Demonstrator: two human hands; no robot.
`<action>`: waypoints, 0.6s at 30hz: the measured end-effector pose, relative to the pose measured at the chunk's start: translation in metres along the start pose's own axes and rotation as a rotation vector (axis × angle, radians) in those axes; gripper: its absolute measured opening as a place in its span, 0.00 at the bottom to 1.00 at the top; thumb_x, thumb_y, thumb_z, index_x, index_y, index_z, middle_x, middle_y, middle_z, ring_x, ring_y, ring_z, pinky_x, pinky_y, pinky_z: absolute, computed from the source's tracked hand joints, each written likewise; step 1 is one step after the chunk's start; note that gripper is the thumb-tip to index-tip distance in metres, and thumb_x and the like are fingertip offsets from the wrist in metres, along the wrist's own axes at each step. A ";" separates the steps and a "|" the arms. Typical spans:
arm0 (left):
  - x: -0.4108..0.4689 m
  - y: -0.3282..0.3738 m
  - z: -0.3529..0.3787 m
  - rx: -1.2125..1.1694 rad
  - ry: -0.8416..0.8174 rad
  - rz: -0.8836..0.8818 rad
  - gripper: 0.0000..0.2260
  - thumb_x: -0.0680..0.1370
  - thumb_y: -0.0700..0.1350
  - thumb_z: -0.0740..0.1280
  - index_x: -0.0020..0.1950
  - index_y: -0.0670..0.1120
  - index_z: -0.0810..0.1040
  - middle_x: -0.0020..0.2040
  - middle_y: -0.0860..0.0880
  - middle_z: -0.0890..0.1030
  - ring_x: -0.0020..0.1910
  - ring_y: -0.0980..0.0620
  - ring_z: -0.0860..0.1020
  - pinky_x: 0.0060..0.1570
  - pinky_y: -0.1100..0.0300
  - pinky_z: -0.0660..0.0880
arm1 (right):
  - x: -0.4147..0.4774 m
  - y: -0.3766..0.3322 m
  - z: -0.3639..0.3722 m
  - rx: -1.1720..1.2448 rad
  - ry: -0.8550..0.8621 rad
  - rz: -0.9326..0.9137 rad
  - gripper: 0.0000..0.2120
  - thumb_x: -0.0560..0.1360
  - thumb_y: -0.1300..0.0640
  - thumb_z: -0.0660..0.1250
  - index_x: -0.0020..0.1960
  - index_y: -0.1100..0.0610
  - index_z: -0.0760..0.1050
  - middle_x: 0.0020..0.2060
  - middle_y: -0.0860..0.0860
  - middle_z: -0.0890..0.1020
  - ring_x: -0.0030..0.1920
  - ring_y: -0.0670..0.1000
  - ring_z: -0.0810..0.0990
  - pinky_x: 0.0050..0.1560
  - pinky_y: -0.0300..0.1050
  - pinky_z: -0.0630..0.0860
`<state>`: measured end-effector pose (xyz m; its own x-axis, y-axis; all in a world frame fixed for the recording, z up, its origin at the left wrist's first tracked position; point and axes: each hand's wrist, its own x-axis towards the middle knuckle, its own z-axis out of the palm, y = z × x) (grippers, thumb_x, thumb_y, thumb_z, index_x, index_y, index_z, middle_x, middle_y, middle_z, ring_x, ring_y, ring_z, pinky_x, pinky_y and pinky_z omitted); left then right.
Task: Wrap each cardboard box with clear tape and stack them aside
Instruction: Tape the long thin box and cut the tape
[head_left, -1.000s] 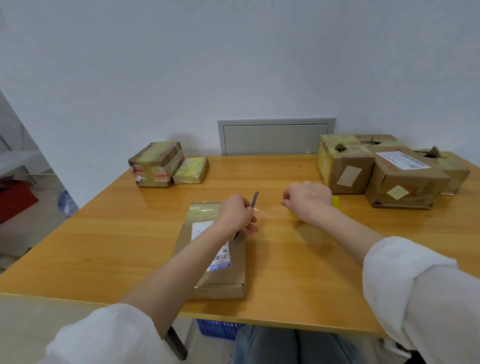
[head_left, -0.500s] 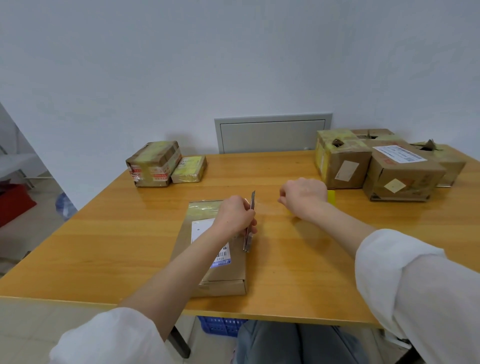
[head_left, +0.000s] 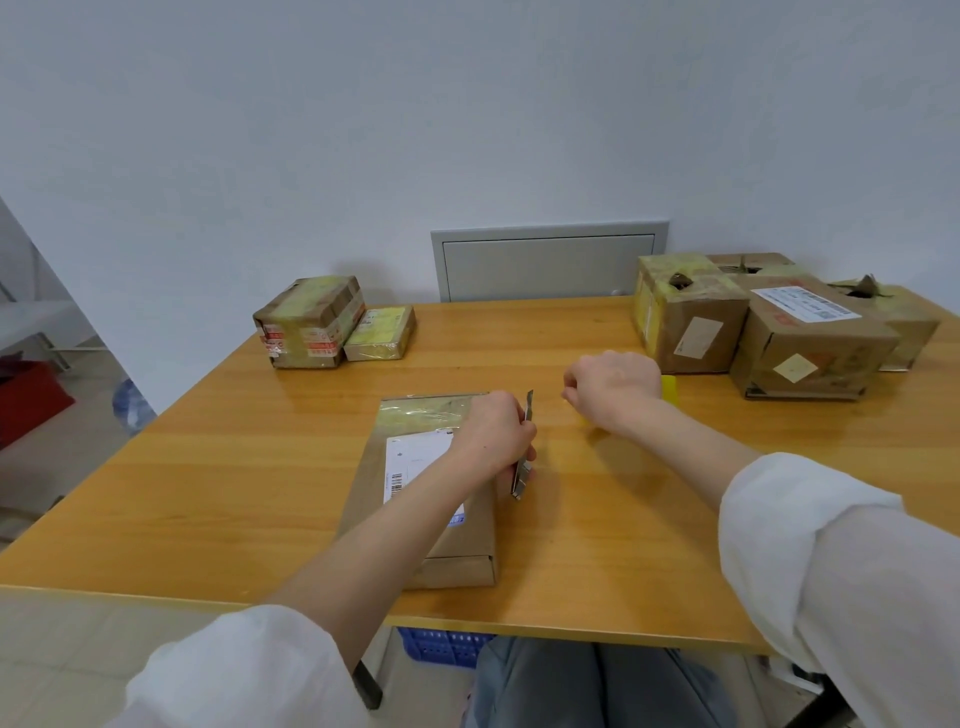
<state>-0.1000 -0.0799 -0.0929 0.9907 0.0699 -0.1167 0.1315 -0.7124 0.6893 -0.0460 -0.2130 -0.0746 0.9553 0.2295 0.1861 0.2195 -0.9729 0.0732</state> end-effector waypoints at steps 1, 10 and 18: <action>0.002 0.001 0.001 0.025 -0.004 0.002 0.10 0.78 0.35 0.57 0.37 0.43 0.71 0.38 0.43 0.85 0.35 0.41 0.84 0.39 0.47 0.82 | 0.000 0.000 0.000 -0.003 0.002 -0.001 0.13 0.81 0.48 0.57 0.56 0.47 0.80 0.48 0.51 0.82 0.50 0.55 0.79 0.40 0.43 0.68; 0.014 -0.001 0.015 0.217 -0.010 0.003 0.08 0.76 0.35 0.58 0.39 0.41 0.74 0.41 0.43 0.84 0.33 0.43 0.82 0.41 0.49 0.81 | 0.001 0.001 0.002 0.007 0.010 -0.003 0.13 0.80 0.50 0.58 0.54 0.47 0.81 0.48 0.50 0.82 0.50 0.55 0.80 0.38 0.42 0.67; 0.019 -0.002 0.014 0.312 -0.064 -0.045 0.10 0.75 0.35 0.59 0.45 0.37 0.81 0.43 0.41 0.83 0.32 0.44 0.81 0.43 0.50 0.82 | 0.003 0.008 0.003 0.074 0.012 0.036 0.13 0.80 0.50 0.58 0.53 0.46 0.82 0.46 0.51 0.82 0.47 0.56 0.79 0.37 0.42 0.67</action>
<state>-0.0816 -0.0869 -0.1070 0.9785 0.0693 -0.1942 0.1486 -0.8900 0.4310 -0.0407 -0.2199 -0.0765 0.9605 0.1942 0.1993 0.1995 -0.9799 -0.0067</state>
